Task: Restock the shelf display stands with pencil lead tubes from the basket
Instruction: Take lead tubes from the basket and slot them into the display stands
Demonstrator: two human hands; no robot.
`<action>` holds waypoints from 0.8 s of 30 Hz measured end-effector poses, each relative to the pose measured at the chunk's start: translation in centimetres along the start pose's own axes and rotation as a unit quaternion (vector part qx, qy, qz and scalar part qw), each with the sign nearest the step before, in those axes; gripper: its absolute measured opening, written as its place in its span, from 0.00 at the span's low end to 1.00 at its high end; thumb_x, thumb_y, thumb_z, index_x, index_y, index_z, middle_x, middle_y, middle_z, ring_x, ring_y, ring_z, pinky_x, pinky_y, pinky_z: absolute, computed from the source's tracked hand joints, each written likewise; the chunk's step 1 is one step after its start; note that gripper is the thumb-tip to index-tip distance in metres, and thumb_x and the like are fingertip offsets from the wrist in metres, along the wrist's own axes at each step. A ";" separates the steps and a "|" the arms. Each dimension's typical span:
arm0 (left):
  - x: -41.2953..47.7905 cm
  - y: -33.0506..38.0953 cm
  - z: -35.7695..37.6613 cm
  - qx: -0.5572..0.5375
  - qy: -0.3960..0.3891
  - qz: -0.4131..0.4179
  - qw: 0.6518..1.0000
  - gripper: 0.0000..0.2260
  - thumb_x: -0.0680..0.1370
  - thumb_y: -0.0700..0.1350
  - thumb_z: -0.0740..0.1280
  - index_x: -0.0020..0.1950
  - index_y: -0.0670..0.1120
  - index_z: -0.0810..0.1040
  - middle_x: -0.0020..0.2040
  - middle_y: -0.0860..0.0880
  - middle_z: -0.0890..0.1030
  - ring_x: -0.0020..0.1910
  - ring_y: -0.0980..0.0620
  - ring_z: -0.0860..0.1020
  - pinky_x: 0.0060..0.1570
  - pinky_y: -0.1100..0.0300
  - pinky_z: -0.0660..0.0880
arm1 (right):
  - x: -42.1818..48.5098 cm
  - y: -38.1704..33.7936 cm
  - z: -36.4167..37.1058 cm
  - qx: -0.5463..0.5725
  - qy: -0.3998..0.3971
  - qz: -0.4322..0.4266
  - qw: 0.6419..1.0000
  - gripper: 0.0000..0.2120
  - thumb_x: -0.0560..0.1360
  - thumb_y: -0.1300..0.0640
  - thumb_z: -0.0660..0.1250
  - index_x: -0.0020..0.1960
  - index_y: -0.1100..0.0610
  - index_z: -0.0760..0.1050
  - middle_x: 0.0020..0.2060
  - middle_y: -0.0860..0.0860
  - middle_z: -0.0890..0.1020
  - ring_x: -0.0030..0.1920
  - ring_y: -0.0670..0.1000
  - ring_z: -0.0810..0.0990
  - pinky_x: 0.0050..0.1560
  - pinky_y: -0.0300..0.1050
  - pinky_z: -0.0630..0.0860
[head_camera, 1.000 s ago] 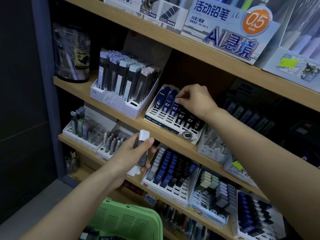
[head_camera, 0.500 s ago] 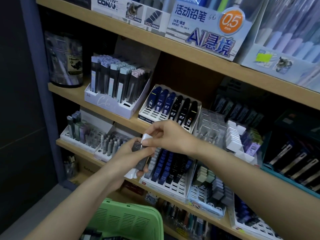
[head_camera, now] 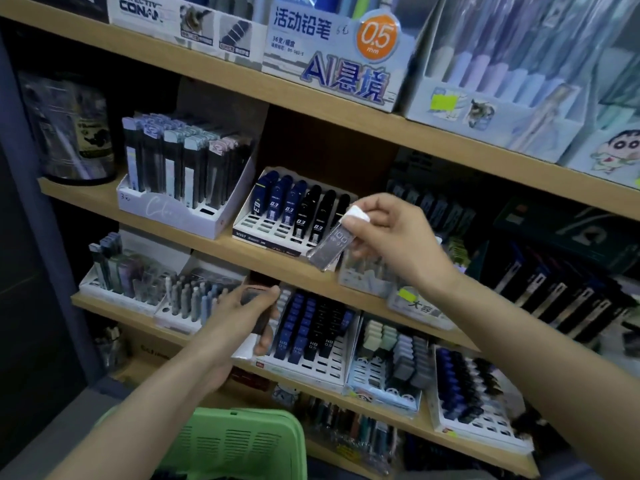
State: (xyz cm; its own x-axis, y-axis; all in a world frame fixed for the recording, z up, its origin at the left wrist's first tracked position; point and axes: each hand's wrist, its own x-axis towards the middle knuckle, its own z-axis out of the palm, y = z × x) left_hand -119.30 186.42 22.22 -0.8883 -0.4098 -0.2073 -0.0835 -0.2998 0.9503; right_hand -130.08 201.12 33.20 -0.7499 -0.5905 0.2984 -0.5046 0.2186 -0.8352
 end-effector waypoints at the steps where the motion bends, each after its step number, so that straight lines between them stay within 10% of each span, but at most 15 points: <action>1: 0.1 0.0 0.7 -0.009 -0.003 -0.004 1.000 0.08 0.80 0.42 0.63 0.44 0.39 0.71 0.28 0.47 0.75 0.19 0.52 0.67 0.18 0.64 0.64 | -0.2 0.1 -1.1 -0.011 0.022 -0.011 1.000 0.03 0.75 0.59 0.68 0.48 0.55 0.75 0.37 0.50 0.82 0.34 0.47 0.82 0.36 0.37 0.79; 10: 0.2 -0.7 6.0 0.035 -0.020 -0.021 0.999 0.08 0.81 0.41 0.60 0.43 0.39 0.72 0.33 0.44 0.75 0.23 0.50 0.69 0.25 0.59 0.68 | -2.1 3.2 -9.8 -0.224 0.230 -0.051 0.946 0.07 0.75 0.55 0.69 0.50 0.54 0.73 0.41 0.47 0.79 0.41 0.45 0.78 0.46 0.43 0.78; 24: -0.3 -0.1 8.1 0.088 -0.044 -0.019 0.995 0.09 0.81 0.41 0.60 0.42 0.40 0.71 0.30 0.44 0.74 0.19 0.51 0.68 0.25 0.60 0.64 | 1.7 6.4 -11.4 -0.361 0.087 0.011 0.928 0.10 0.77 0.57 0.67 0.56 0.58 0.77 0.48 0.56 0.79 0.54 0.55 0.77 0.56 0.48 0.74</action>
State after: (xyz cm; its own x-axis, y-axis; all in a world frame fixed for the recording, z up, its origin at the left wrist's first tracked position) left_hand -122.69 193.60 24.06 -0.9187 -0.3212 -0.2298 -0.1882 -0.1555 0.9697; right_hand -139.43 210.39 33.63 -0.7892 -0.4586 0.4085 -0.5966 0.7304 -0.3327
